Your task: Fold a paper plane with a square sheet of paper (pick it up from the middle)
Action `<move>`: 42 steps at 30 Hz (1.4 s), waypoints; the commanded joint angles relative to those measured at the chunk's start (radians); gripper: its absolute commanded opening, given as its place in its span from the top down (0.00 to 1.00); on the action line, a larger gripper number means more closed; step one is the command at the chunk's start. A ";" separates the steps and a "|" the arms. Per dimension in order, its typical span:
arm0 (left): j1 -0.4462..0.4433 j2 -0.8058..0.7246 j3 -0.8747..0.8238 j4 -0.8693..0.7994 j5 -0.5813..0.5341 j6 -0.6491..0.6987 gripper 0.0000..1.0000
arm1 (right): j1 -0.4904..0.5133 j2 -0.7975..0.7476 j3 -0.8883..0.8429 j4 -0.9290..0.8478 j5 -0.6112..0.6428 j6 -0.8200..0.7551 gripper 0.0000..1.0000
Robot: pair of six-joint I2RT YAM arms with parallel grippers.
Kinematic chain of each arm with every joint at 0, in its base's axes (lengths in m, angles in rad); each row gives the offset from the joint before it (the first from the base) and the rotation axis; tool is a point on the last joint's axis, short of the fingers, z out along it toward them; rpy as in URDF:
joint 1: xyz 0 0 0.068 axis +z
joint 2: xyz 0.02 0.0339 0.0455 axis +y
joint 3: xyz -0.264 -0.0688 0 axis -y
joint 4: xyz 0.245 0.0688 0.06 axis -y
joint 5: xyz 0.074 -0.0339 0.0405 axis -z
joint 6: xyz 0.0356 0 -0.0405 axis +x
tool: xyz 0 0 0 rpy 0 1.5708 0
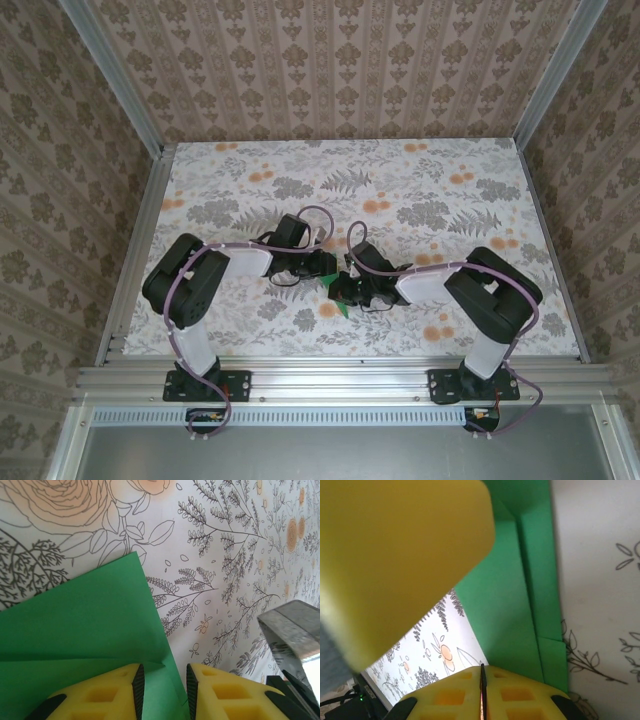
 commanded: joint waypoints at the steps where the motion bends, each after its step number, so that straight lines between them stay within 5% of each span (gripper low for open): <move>1: -0.004 0.011 0.015 -0.032 -0.013 0.003 0.69 | 0.001 0.017 -0.039 -0.040 -0.011 0.012 0.90; 27: 0.011 0.044 0.003 -0.055 -0.029 -0.001 0.71 | 0.003 -0.235 -0.280 -0.133 -0.109 -0.033 0.88; 42: 0.000 0.032 0.031 -0.088 -0.025 0.005 0.71 | 0.002 -0.386 -0.119 -0.310 -0.028 -0.107 0.90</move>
